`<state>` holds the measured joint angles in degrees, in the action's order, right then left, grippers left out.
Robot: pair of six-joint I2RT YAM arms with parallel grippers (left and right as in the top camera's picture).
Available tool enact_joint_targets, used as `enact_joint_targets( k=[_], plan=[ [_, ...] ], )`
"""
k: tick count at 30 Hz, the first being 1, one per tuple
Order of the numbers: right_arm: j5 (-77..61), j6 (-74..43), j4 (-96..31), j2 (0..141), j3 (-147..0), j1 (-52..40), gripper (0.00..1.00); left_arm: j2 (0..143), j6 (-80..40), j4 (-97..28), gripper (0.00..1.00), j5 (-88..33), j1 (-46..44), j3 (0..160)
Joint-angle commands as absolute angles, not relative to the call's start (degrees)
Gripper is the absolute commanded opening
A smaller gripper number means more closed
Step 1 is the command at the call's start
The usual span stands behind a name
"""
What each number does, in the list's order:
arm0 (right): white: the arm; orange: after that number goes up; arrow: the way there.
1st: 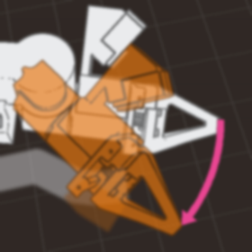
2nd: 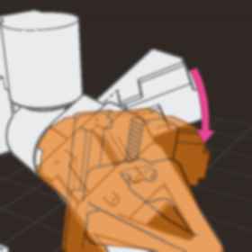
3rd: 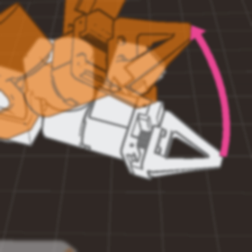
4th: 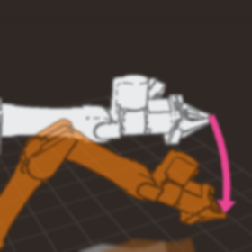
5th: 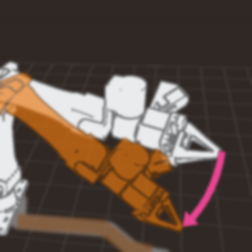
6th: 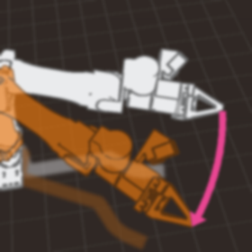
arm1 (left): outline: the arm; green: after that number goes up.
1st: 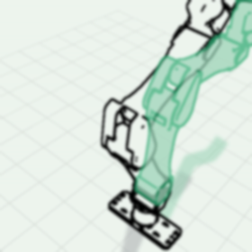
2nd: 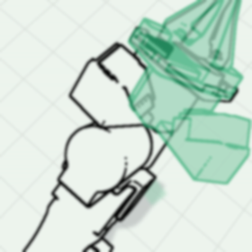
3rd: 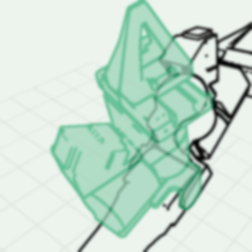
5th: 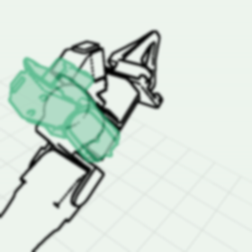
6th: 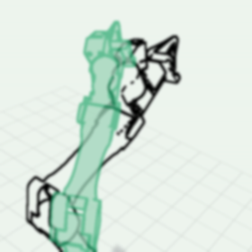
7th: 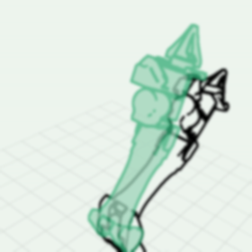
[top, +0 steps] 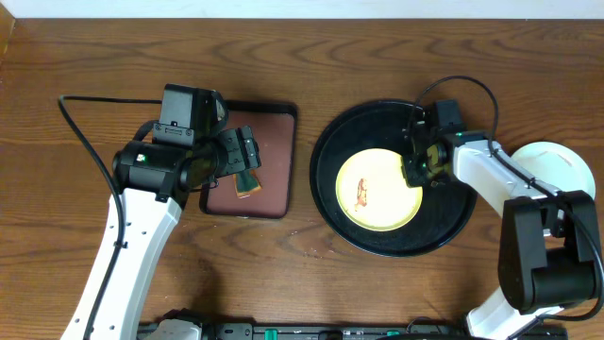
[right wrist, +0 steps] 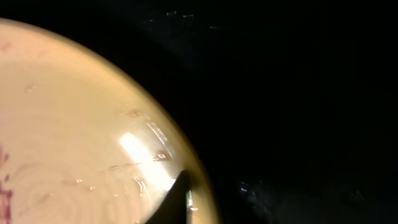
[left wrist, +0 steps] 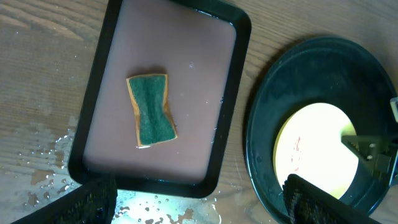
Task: Clean dirty plates on tray and stack at the side
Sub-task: 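Move the right gripper to the yellow plate and pull it to tray center, then grasp the sponge in the rectangular tray with the left gripper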
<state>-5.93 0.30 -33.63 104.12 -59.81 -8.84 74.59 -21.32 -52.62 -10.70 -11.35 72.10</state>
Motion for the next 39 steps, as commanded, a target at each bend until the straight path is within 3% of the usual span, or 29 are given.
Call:
enact_joint_targets(
  k=[1, 8, 12, 16, 23, 27, 32, 33, 39],
  plan=[
    [-6.0, -4.21, -35.07, 106.3, -58.72, -8.88, 0.01, 74.7, -21.06, -53.21, 0.86, -11.4, -11.33, 72.18],
    [-2.74, -25.54, -41.01, 104.42, -58.72, -8.56, 0.01, 76.14, -21.02, -53.52, 0.86, -11.35, -12.53, 69.36],
    [-1.23, -23.77, -41.28, 104.36, -58.72, -9.08, 0.01, 78.3, -21.02, -53.47, 0.86, -10.28, -13.69, 67.88],
    [2.66, -20.47, -40.49, 104.36, -58.72, -9.26, 0.01, 82.83, -21.04, -51.92, 0.86, -1.76, -14.72, 66.78],
    [2.52, -17.08, -39.86, 104.36, -58.72, -9.28, 0.01, 96.29, -21.02, -41.85, 0.8, 1.1, -14.87, 64.95],
    [2.5, -17.08, -39.88, 104.36, -58.72, -9.47, 0.01, 103.46, -21.02, -36.07, 0.45, 1.19, -14.74, 64.95],
    [2.09, -17.08, -39.9, 104.36, -58.72, -9.47, 0.01, 109.82, -21.04, -32.25, 0.19, 1.13, -14.76, 64.95],
    [1.96, -17.08, -39.9, 104.36, -58.7, -9.47, 0.01, 110.54, -21.04, -32.21, 0.09, 1.1, -14.76, 64.95],
    [1.85, -17.08, -39.88, 104.36, -58.7, -9.47, 0.01, 108.95, -17.82, -35.99, 0.07, -2.59, -14.76, 66.24]
  ],
)
